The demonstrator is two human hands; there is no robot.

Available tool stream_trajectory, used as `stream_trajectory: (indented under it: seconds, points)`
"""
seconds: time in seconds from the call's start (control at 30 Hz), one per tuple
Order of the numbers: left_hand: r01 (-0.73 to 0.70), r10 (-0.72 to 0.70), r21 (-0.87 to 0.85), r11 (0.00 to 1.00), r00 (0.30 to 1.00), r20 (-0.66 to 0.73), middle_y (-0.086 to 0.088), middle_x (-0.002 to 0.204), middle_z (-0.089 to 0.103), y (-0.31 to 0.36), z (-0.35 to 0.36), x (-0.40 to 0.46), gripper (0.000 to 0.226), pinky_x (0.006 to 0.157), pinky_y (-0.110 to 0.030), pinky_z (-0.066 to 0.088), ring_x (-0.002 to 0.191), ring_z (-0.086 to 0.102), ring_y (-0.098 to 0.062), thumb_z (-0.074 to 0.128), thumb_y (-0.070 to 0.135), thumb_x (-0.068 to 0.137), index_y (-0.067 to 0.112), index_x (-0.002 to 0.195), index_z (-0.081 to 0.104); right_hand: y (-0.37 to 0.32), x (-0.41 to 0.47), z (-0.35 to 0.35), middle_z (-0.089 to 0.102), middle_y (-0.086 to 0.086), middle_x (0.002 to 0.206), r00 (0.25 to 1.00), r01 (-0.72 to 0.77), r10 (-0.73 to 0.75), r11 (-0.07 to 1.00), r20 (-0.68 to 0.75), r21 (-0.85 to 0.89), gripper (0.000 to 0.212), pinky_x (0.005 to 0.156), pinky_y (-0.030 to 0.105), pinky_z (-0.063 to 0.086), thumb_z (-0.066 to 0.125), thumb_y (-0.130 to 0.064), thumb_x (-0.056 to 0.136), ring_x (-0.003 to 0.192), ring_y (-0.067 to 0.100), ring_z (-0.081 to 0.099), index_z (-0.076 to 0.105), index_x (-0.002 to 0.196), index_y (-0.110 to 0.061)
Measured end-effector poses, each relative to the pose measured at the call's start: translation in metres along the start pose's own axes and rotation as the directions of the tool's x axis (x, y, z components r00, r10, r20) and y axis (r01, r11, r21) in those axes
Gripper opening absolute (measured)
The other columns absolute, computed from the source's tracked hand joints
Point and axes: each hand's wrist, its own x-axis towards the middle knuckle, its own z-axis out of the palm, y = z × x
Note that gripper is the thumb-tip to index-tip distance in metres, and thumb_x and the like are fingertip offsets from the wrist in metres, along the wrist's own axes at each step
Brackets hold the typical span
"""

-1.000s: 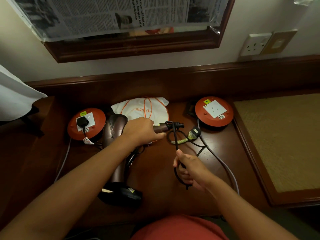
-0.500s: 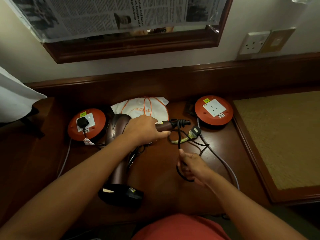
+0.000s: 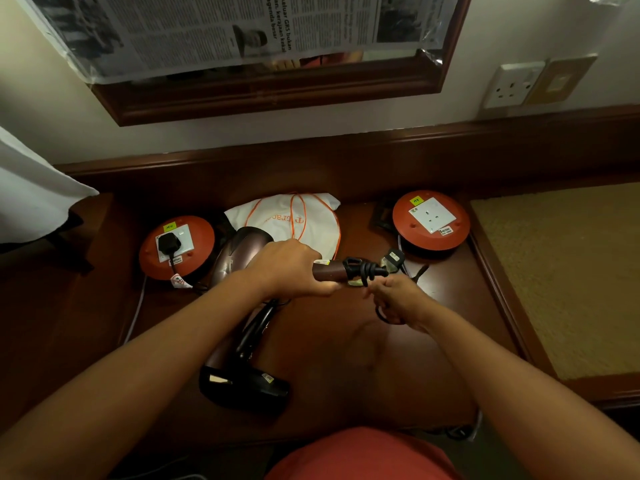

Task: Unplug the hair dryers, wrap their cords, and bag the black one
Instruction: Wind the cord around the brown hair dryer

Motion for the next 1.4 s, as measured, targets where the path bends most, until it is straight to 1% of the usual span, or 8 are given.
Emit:
stream_trajectory:
  seconds: [0.2,0.33,0.5,0.63,0.8,0.93,1.1,1.4]
  points:
    - [-0.007,0.007,-0.004,1.000,1.000,0.005,0.004,0.070,0.061,-0.001,0.001,-0.003,0.042,0.059,-0.029,0.042,0.070,0.059,-0.016,0.057,0.067,0.077,0.025,0.075,0.057,-0.023,0.009,-0.005,0.044,0.005,0.055,0.979,0.051,-0.089,0.976,-0.181,-0.210,0.030,0.043,0.022,0.027,0.047,-0.001,0.092,0.044,0.010,0.033,0.062,0.066,-0.007]
    - [0.006,-0.006,-0.008,1.000,1.000,-0.009,0.005,0.068,0.059,0.000,0.001,-0.005,0.042,0.058,-0.028,0.041,0.069,0.058,-0.015,0.057,0.068,0.077,0.026,0.072,0.055,-0.034,0.010,-0.007,0.050,0.010,0.067,0.954,0.129,-0.189,0.959,-0.231,-0.251,0.032,0.054,0.027,0.033,0.054,-0.019,0.095,0.057,0.015,0.038,0.065,0.079,0.006]
    - [-0.003,0.003,0.056,0.998,1.000,-0.013,0.004,0.070,0.060,0.004,0.002,-0.009,0.043,0.057,-0.028,0.040,0.070,0.058,-0.017,0.056,0.067,0.077,0.024,0.074,0.056,-0.048,0.003,-0.013,0.056,0.007,0.064,0.947,0.210,-0.276,0.918,-0.162,-0.336,0.025,0.042,0.019,0.037,0.055,-0.026,0.095,0.048,0.007,0.047,0.069,0.083,-0.009]
    - [-0.014,0.018,0.133,0.991,0.999,-0.028,0.003,0.075,0.063,0.010,0.007,-0.012,0.046,0.060,-0.028,0.040,0.070,0.058,-0.018,0.054,0.068,0.076,0.022,0.079,0.061,-0.052,0.003,-0.021,0.064,0.027,0.084,0.930,0.289,-0.352,0.876,-0.104,-0.387,0.018,0.060,0.043,0.052,0.060,-0.026,0.092,0.067,0.029,0.056,0.071,0.080,-0.017]
    - [0.032,-0.030,0.133,0.991,0.999,-0.015,0.003,0.070,0.060,0.015,0.020,-0.015,0.048,0.059,-0.028,0.039,0.068,0.057,-0.019,0.053,0.070,0.075,0.022,0.074,0.056,-0.058,-0.004,-0.026,0.069,0.005,0.077,0.882,0.384,-0.466,0.800,-0.074,-0.461,0.013,0.067,0.039,0.053,0.064,-0.019,0.089,0.074,0.023,0.063,0.071,0.079,-0.025]
    - [0.064,-0.064,0.131,0.989,0.998,-0.004,0.003,0.067,0.054,0.018,0.030,-0.015,0.050,0.057,-0.028,0.035,0.065,0.053,-0.018,0.054,0.072,0.075,0.022,0.072,0.053,-0.053,-0.007,-0.024,0.064,-0.010,0.074,0.860,0.410,-0.508,0.746,-0.049,-0.524,0.010,0.060,0.020,0.043,0.063,-0.017,0.090,0.066,0.002,0.057,0.069,0.085,-0.023]
    - [0.105,-0.111,0.134,0.985,0.993,0.043,0.002,0.068,0.052,0.017,0.036,-0.011,0.051,0.051,-0.028,0.029,0.064,0.051,-0.018,0.054,0.071,0.077,0.020,0.077,0.056,-0.049,-0.012,-0.022,0.069,-0.001,0.081,0.822,0.441,-0.568,0.682,-0.043,-0.584,0.008,0.070,0.030,0.052,0.064,-0.018,0.090,0.078,0.014,0.063,0.072,0.091,-0.016]
    - [0.060,-0.070,0.149,0.987,0.995,0.066,0.002,0.066,0.050,0.029,0.047,-0.002,0.052,0.057,-0.028,0.038,0.063,0.052,-0.019,0.054,0.071,0.076,0.019,0.076,0.056,-0.031,-0.014,-0.007,0.068,0.009,0.075,0.799,0.450,-0.600,0.643,-0.042,-0.620,0.013,0.066,0.041,0.053,0.063,-0.015,0.090,0.071,0.024,0.062,0.071,0.085,-0.006]
